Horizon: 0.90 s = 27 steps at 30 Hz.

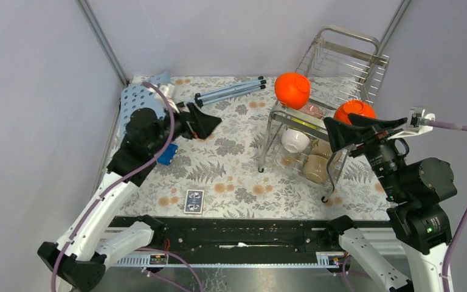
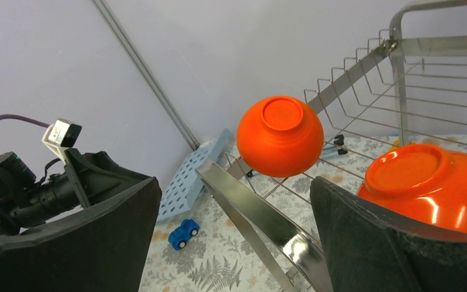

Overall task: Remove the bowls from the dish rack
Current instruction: Adjust the dish rack at the center of the board.

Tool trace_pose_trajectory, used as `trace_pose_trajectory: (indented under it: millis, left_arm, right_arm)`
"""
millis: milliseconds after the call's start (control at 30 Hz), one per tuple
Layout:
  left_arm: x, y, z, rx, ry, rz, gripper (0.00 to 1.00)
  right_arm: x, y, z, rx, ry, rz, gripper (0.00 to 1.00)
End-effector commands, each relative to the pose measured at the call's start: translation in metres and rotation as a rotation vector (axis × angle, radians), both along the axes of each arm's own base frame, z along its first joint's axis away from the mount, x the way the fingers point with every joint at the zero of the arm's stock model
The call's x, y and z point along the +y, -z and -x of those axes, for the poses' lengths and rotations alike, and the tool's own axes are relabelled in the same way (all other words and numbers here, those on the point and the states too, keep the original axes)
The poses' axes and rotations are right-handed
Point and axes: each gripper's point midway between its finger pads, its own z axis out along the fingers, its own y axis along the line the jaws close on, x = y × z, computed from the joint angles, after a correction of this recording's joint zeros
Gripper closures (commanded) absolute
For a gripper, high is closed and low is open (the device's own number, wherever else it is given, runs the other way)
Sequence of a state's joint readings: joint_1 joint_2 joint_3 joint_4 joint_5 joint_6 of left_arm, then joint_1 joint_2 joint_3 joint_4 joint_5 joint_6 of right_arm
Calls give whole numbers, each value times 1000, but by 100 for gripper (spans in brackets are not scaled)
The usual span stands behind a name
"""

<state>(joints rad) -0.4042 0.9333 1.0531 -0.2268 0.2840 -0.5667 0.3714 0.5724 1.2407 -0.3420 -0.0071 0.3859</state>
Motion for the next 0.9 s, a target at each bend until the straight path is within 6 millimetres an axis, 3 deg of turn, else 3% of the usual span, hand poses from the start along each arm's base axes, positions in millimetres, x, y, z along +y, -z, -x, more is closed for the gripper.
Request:
trace_pose_trajectory:
  millis: [0,167,333,600,867]
  left_arm:
    - [-40,-23,20,-190,96,-66,1]
    - [-81,-10,30,-214,151,-92,1]
    - [-97,7,16,-234,117,-108,1]
    - [-145,28,22,-415,242,-144,4]
    - [-163,39,9,-449,206,-155,6]
  right_arm:
    - [15,11,-3,79,-74,50,0]
    - [24,26,-5,156,-115,70,0]
    - [26,38,3,171,-143,55,0]
    - [20,33,18,146,-139,2,0]
    - [18,16,16,189,-120,-3,0]
